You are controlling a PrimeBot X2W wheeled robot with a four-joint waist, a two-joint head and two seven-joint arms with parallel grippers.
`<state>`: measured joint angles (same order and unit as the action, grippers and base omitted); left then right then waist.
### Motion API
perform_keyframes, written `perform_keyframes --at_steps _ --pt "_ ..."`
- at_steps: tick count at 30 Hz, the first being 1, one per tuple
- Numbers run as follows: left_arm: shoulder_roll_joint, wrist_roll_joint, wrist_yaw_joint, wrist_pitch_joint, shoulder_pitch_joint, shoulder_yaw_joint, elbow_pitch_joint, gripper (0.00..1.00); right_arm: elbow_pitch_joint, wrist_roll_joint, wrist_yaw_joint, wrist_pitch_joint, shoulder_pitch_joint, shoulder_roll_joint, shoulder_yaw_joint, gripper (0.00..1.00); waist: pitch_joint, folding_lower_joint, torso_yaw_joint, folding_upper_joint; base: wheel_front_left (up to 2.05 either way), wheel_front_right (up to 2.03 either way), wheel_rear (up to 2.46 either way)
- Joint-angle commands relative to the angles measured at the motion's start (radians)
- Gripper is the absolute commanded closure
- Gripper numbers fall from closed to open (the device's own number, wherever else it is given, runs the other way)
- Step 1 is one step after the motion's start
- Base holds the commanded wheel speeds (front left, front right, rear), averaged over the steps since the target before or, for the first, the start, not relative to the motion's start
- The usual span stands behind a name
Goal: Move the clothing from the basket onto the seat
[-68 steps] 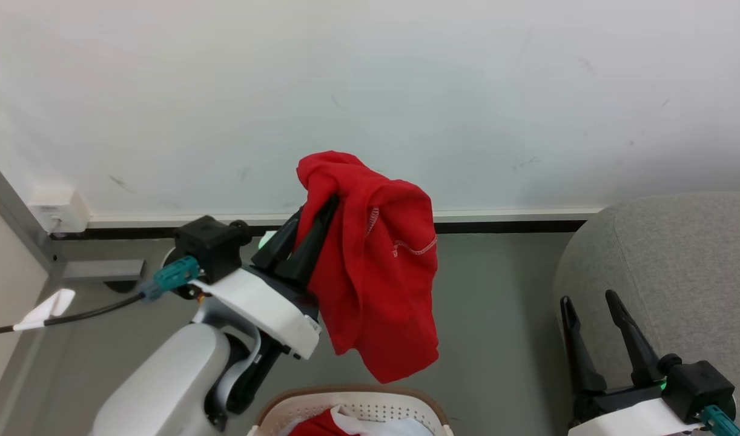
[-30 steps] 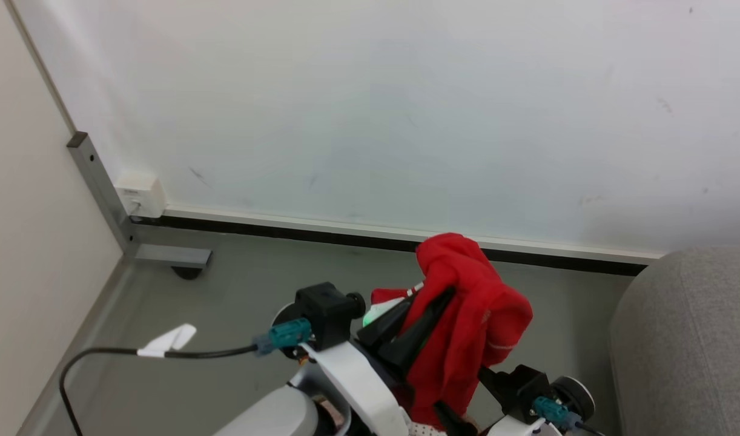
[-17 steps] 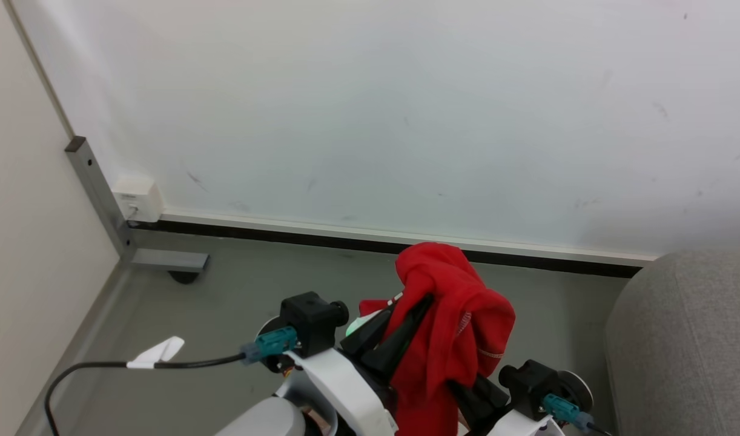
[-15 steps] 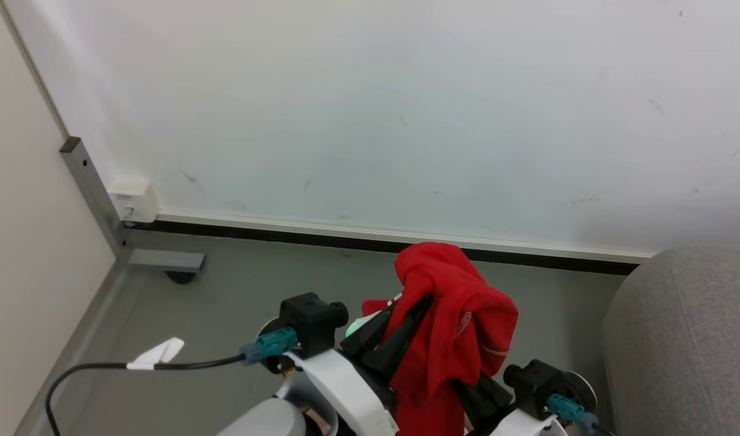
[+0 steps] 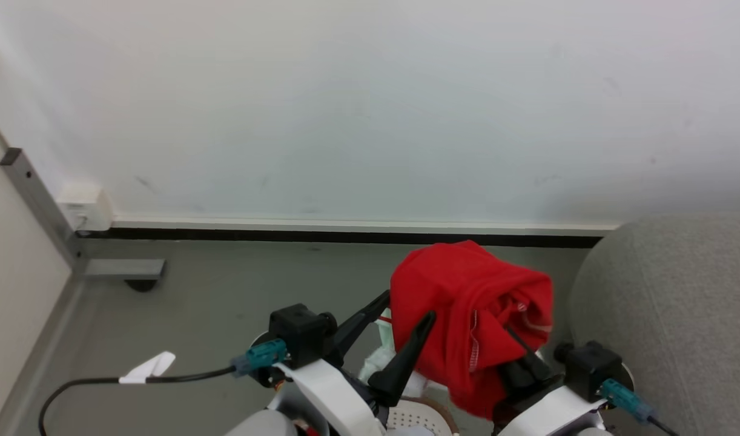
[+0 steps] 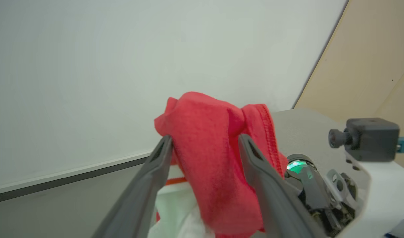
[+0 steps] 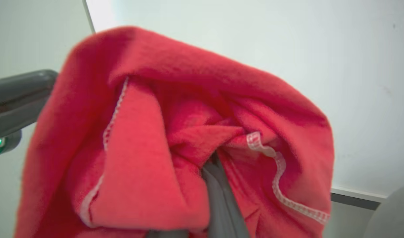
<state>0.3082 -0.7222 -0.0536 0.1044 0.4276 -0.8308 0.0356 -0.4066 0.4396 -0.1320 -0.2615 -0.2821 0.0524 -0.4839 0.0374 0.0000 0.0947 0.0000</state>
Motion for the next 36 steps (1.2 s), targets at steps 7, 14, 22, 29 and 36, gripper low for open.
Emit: perform_keyframes --at_steps 7,14,22,29,36 --pt "0.004 0.009 0.009 0.05 -0.023 -0.005 0.01 0.0 0.077 -0.012 0.002 -0.004 0.022 0.036 0.106 1.0 -0.034 0.0 -0.114 0.0 0.0 0.0 0.0" --pt "0.02 0.038 0.012 0.083 -0.024 -0.009 0.012 0.0 0.132 -0.009 0.002 -0.003 0.048 0.056 0.225 1.0 -0.044 0.0 -0.245 0.0 0.0 0.0 0.0" --pt "0.018 0.077 0.033 0.12 -0.008 -0.031 0.013 0.0 0.192 -0.029 0.002 0.02 0.099 0.077 0.33 1.0 -0.061 0.0 -0.375 0.0 0.0 0.0 0.0" --pt "0.02 0.1 0.04 0.132 0.002 -0.035 0.039 0.0 0.256 -0.043 0.002 0.044 0.125 0.077 0.383 1.0 -0.092 0.0 -0.437 0.0 0.0 0.0 0.0" --pt "0.016 0.111 0.046 0.138 0.02 -0.037 0.047 0.0 0.295 -0.007 0.002 0.06 0.123 0.051 0.397 1.0 -0.122 0.0 -0.434 0.0 0.0 0.0 0.0"
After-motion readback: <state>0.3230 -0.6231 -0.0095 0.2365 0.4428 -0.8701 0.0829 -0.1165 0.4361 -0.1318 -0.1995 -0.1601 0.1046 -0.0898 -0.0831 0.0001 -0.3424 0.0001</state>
